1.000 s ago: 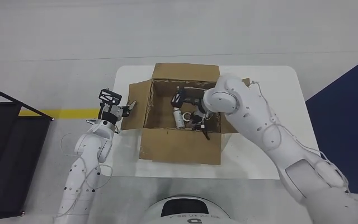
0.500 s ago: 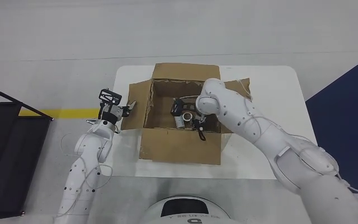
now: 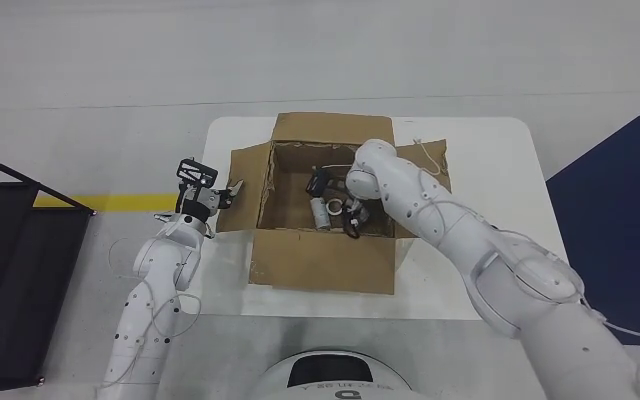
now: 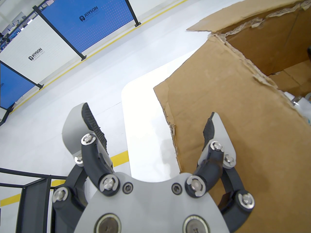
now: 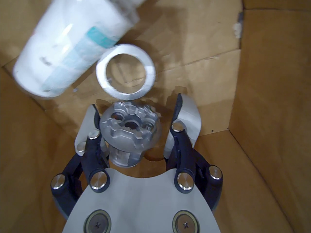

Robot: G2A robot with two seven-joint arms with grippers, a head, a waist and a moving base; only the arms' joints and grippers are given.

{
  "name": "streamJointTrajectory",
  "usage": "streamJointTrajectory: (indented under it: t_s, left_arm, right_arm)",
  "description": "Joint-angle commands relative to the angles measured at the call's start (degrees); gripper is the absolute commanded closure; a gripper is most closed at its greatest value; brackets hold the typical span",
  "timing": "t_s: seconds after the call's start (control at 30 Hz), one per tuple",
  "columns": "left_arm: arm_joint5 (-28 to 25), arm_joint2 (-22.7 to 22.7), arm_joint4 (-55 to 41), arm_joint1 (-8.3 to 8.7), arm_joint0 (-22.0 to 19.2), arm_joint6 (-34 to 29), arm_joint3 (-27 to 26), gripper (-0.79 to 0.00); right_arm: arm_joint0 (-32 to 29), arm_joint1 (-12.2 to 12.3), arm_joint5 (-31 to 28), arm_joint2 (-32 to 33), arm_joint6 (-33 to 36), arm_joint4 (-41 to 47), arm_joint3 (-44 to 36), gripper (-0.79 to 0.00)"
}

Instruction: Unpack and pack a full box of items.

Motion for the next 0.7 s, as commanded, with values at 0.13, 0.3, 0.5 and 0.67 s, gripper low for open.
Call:
streamJointTrajectory:
  t_s: [0.13, 0.3, 0.5, 0.67]
  left_arm:
    - [0.0, 0.0, 0.0, 0.00, 0.0, 0.0, 0.0, -0.785]
    - [0.0, 0.0, 0.0, 0.00, 0.0, 0.0, 0.0, -0.785]
    - [0.0, 0.0, 0.0, 0.00, 0.0, 0.0, 0.0, -0.785]
    - [0.0, 0.0, 0.0, 0.00, 0.0, 0.0, 0.0, -0.785]
  right_arm:
    - [0.5, -1.9, -1.0, -0.8, -0.3, 0.2, 3.8, -0.360]
    - [1.4, -3.0, -1.4, -0.5, -1.2, 0.7, 5.4, 0.000]
    - [2.4, -2.4, 0.0, 1.7, -3.1, 0.2, 2.3, 0.000]
    - [1.3, 0.1, 2.6, 5.6, -4.8, -1.8, -4.7, 0.000]
